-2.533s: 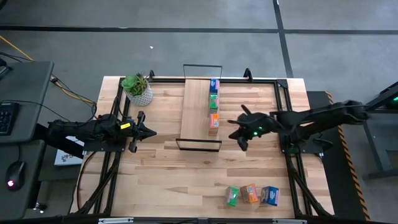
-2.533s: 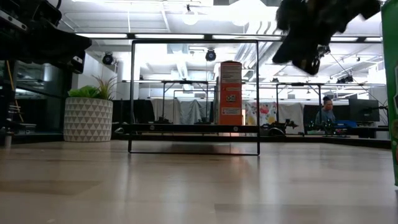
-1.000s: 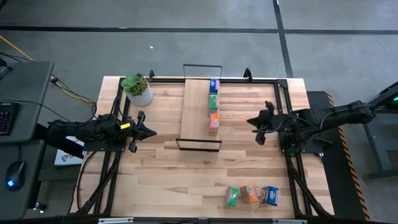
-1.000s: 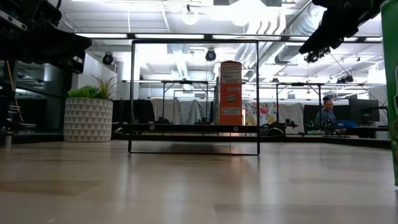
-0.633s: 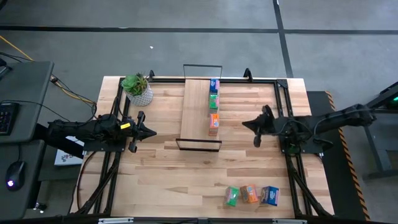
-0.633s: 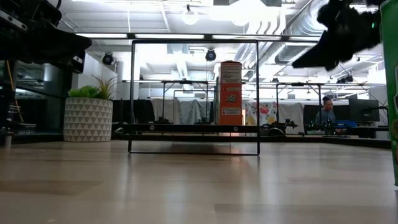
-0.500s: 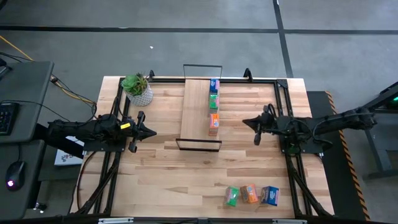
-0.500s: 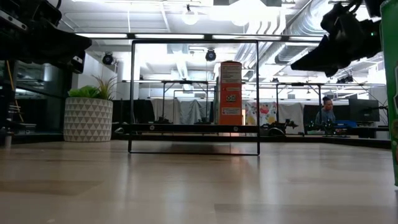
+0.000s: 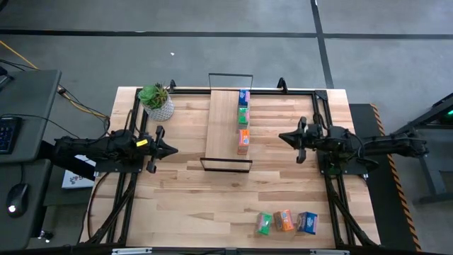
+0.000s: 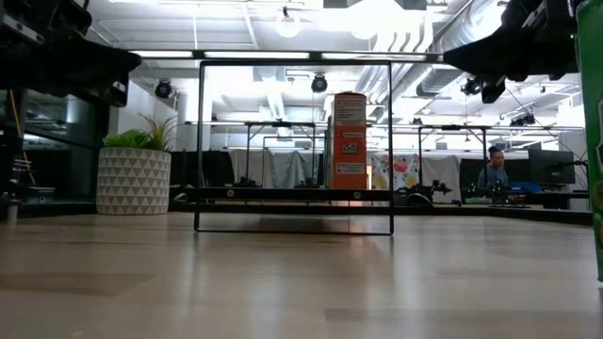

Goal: Stack cereal on shelf
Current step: Put the green cereal box aligned with the other green cereal box on the shelf

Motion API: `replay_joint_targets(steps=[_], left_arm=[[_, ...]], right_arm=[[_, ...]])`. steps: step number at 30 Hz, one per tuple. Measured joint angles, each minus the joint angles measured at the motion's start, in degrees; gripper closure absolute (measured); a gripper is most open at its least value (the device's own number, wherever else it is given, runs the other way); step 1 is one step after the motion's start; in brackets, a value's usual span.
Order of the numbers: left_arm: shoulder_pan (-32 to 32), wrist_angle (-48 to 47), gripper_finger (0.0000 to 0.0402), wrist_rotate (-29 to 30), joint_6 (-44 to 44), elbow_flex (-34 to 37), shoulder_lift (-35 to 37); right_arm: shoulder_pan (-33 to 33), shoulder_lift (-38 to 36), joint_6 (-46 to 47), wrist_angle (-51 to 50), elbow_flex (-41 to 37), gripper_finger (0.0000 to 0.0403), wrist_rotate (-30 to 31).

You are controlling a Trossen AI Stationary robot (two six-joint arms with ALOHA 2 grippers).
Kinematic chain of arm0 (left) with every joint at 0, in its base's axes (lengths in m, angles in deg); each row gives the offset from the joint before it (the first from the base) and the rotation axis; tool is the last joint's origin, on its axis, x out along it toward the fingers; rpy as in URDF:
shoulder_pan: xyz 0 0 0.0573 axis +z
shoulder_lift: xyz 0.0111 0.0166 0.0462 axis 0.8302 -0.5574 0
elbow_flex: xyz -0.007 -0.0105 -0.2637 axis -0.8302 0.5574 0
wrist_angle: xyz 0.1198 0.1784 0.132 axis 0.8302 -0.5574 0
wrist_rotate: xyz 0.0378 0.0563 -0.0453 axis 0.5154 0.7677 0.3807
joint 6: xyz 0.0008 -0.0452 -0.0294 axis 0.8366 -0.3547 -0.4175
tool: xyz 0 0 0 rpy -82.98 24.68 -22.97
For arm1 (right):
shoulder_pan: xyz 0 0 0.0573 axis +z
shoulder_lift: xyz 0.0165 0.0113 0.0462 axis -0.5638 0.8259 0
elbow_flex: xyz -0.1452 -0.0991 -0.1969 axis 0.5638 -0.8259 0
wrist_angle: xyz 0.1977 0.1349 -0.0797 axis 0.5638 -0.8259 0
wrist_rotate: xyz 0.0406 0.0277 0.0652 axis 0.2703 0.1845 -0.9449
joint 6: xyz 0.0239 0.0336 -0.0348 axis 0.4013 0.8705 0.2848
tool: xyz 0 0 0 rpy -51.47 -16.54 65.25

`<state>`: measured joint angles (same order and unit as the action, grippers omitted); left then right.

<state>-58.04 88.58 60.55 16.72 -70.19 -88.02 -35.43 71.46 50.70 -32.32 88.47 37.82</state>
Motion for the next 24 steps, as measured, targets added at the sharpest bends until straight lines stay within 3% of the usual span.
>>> replay_joint_targets(steps=[14, 17, 24], left_arm=[[0.0, 14.1, 0.0387, 3.6, -1.1, 0.0, 0.0], [0.0, 13.8, 0.0351, 6.3, -3.1, 0.0, -0.6], [0.0, 15.9, 0.0222, 11.6, -7.1, -0.3, -4.9]], right_arm=[[0.0, 0.4, 0.1, -0.1, 0.0, 0.0403, 0.1], [0.0, 0.4, 0.1, -0.1, 0.0, 0.0403, 0.2], [0.0, 0.4, 2.2, -0.1, 0.0, 0.0403, 3.6]])
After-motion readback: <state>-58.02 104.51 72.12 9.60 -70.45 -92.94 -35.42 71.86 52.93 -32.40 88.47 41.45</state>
